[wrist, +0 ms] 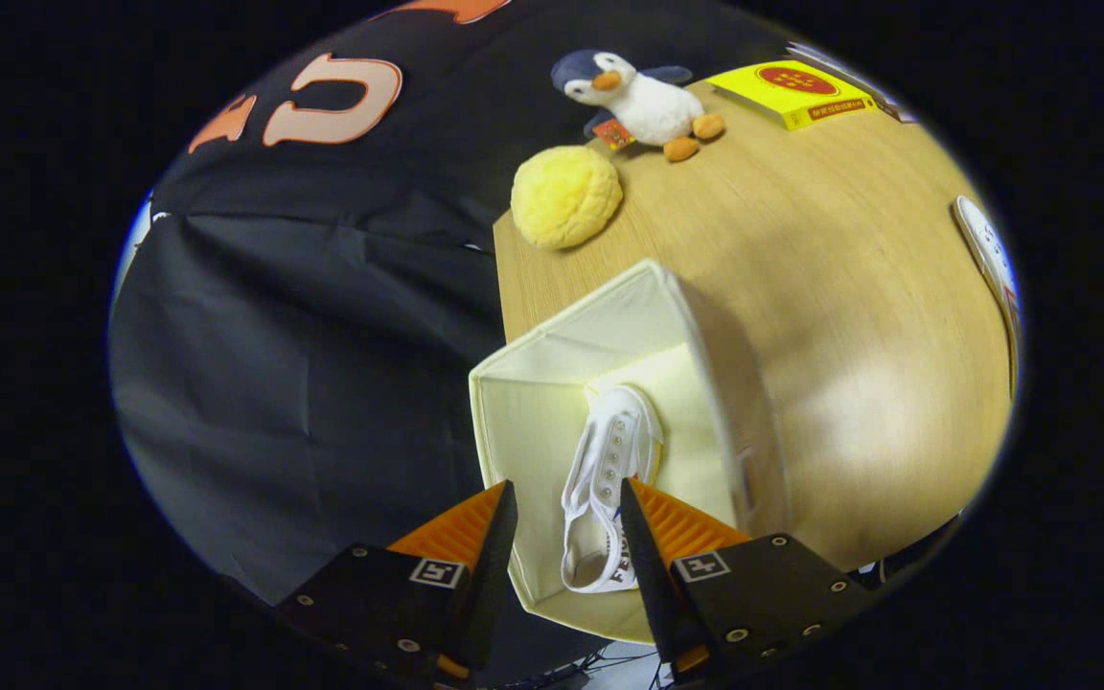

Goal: Open the storage box then place both shoes into the box .Put the left shoe in first, then the right shoe, with the right side of both shoes facing outward in a uniform manner.

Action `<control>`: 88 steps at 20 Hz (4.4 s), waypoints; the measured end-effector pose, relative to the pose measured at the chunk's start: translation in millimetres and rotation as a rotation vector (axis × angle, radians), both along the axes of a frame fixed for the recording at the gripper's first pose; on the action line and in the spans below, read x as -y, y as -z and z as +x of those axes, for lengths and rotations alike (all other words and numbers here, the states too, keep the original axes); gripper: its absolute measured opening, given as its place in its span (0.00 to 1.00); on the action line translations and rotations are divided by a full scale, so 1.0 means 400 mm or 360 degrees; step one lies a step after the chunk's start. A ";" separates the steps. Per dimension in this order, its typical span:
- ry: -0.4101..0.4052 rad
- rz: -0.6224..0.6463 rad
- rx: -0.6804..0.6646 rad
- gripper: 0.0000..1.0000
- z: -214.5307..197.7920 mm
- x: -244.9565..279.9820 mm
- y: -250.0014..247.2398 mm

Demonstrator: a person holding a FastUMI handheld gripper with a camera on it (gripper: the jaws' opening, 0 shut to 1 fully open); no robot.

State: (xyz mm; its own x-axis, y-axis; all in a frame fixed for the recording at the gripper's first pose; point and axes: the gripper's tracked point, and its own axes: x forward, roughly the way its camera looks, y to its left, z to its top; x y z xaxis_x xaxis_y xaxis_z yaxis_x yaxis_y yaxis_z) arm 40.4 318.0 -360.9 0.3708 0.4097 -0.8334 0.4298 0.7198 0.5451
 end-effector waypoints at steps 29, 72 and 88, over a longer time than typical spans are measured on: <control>-0.0251 -0.0957 0.0154 0.84 -0.448 1.046 0.209; 0.0102 -0.0734 0.0407 0.05 -0.213 0.930 0.031; -0.0196 -0.0603 0.0502 0.05 -0.107 0.375 -0.145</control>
